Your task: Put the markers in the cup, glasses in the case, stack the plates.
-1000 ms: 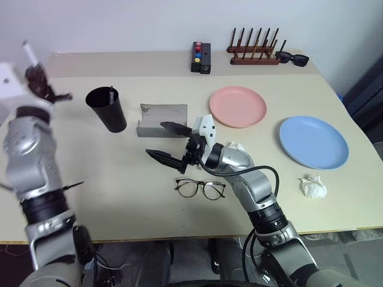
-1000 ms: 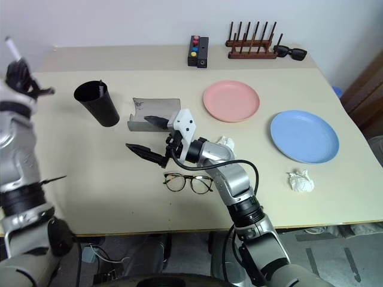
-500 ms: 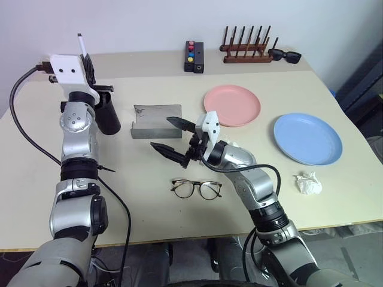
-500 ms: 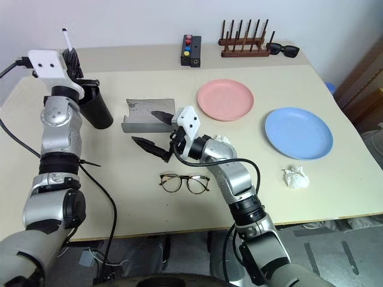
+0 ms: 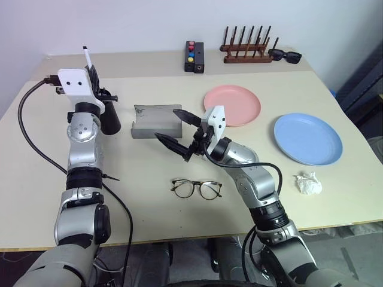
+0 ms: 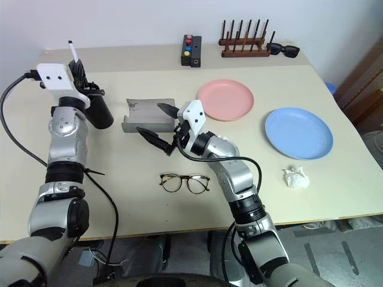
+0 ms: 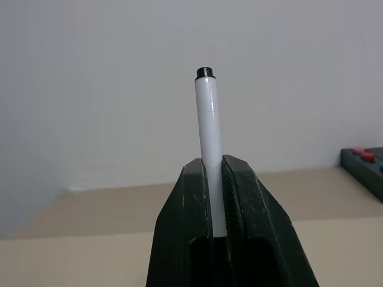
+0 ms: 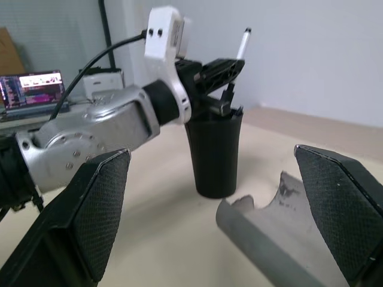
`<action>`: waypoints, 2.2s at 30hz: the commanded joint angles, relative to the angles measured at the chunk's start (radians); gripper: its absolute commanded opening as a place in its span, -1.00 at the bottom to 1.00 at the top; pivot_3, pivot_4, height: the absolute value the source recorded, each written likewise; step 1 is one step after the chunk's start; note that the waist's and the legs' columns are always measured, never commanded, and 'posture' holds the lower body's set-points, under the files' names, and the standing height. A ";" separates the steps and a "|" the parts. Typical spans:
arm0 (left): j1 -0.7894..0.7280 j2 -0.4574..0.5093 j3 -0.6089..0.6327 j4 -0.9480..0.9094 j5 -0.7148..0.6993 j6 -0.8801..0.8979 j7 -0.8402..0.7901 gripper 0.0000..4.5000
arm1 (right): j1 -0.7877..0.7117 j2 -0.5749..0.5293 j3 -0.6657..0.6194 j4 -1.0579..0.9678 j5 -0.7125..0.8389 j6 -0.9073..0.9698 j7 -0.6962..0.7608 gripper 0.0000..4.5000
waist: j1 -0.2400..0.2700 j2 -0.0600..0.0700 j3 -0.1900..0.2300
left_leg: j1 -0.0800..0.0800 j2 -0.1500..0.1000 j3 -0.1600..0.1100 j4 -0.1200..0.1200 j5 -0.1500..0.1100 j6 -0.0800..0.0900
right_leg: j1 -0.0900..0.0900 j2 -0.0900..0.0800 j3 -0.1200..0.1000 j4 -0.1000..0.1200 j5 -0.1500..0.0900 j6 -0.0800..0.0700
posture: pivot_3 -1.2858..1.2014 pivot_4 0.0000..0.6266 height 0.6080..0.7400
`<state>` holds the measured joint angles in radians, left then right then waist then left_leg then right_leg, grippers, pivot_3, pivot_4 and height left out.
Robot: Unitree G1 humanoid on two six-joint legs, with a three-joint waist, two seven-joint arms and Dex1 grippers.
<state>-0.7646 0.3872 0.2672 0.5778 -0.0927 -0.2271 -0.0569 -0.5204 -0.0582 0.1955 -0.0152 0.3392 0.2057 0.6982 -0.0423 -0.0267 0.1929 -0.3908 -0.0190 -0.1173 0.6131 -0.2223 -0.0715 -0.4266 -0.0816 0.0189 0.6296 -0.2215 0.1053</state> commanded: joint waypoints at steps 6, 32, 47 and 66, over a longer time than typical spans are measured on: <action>0.011 -0.006 0.005 -0.048 -0.012 0.014 0.014 -0.99 | -0.022 0.016 -0.016 -0.011 0.016 -0.024 0.005 1.00 | 0.000 0.000 0.000 | 0.000 0.000 0.000 0.000 0.000 0.000 | 0.000 0.000 0.000 0.000 0.000 0.000 | 0.03 -0.52 1.00; 0.050 -0.027 0.006 -0.132 -0.032 0.059 0.016 0.40 | -0.022 0.018 -0.012 -0.007 0.012 -0.024 0.010 1.00 | 0.000 0.000 0.000 | 0.000 0.000 0.000 0.000 0.000 0.000 | 0.000 0.000 0.000 0.000 0.000 0.000 | 0.03 -0.52 1.00; 0.032 0.160 -0.152 -0.395 -0.271 0.452 -0.638 0.98 | -0.020 -0.021 -0.050 -0.003 0.002 -0.030 0.000 1.00 | -0.002 0.001 0.001 | 0.000 0.000 0.000 0.000 0.000 0.000 | 0.000 0.000 0.000 0.000 0.000 0.000 | 0.03 -0.52 1.00; -0.098 0.266 -0.506 0.075 0.068 0.426 -1.020 0.98 | 0.085 -0.132 -0.042 -0.140 0.034 0.058 0.041 1.00 | -0.003 0.003 0.002 | 0.000 0.000 0.000 0.000 0.000 0.000 | 0.000 0.000 0.000 0.000 -0.001 0.000 | 0.03 -0.52 1.00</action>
<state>-0.8378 0.6471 -0.2328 0.6314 -0.0474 0.2301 -1.0542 -0.4309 -0.1931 0.1550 -0.0974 0.3600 0.2691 0.7430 -0.0453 -0.0241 0.1946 -0.3911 -0.0190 -0.1171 0.6128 -0.2224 -0.0710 -0.4267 -0.0812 0.0193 0.6299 -0.2223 0.1057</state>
